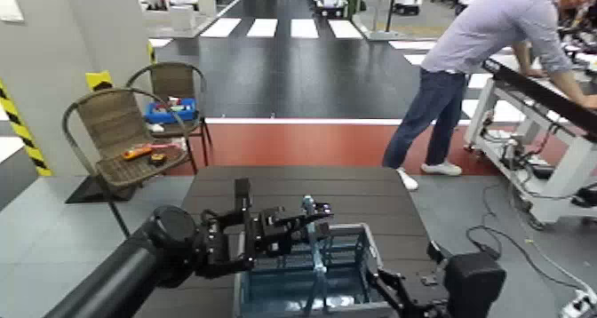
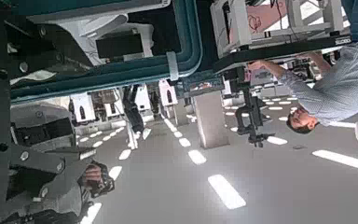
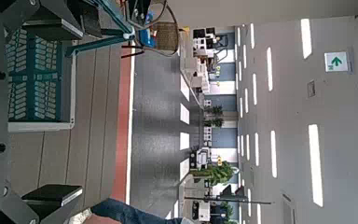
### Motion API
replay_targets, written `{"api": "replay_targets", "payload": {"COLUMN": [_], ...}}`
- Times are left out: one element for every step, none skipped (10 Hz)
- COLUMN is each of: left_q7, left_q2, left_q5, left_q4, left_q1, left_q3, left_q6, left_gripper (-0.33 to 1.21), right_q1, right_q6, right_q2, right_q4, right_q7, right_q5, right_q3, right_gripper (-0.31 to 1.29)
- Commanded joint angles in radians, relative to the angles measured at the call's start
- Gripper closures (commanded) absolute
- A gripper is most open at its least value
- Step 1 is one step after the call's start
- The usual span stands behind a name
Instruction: Place the crate on the table.
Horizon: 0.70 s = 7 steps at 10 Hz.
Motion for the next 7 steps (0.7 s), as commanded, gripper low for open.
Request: {"api": "replay_targets", "payload": {"left_q7": [-0.013,-0.013,-0.012,-0.012,-0.006,0.017,0.062], "left_q2": [0.003,0.004,0.009,0.015,0.026,0.041,0.060], "left_q5": [-0.063,-0.144,-0.231,-0.268,-0.342,-0.397,-0.408], "left_q4": [-0.004,-0.024,-0.047,-0.081,-0.149,-0.239,-0.339], "left_q1": [0.010,0.018,0.029,0.049,0.075,0.113,0.167], "left_q3": [0.024,0.062,0.104,0.128,0.165,0.201,0.234], "left_q6": [-0.030,-0.048,-0.059,-0.080,-0.100,-0.125,-0.157], "left_gripper": [0.05,0.05,0.06,0.08,0.09,0.10,0.10], "right_q1": [0.001,0.001,0.001,0.001,0.001,0.001,0.001], "right_q6": [0.004,0.007,0.010,0.011,0.013,0.016,0.017], "right_q2": [0.001,0.003,0.003,0.004,0.006,0.008,0.008], "right_q4": [0.001,0.001,0.001,0.000,0.000,0.000,0.001], "right_q7": [0.000,0.000,0.000,0.000,0.000,0.000,0.000], "right_q5": [-0.001,-0.002,-0.002,-0.002,-0.002,-0.002,-0.001], "right_q3": [0.000,0.000,0.000,0.000,-0.002,-0.003,-0.005], "right_gripper": [0.14,0.14,0.14,0.14,0.14,0.14,0.14]}}
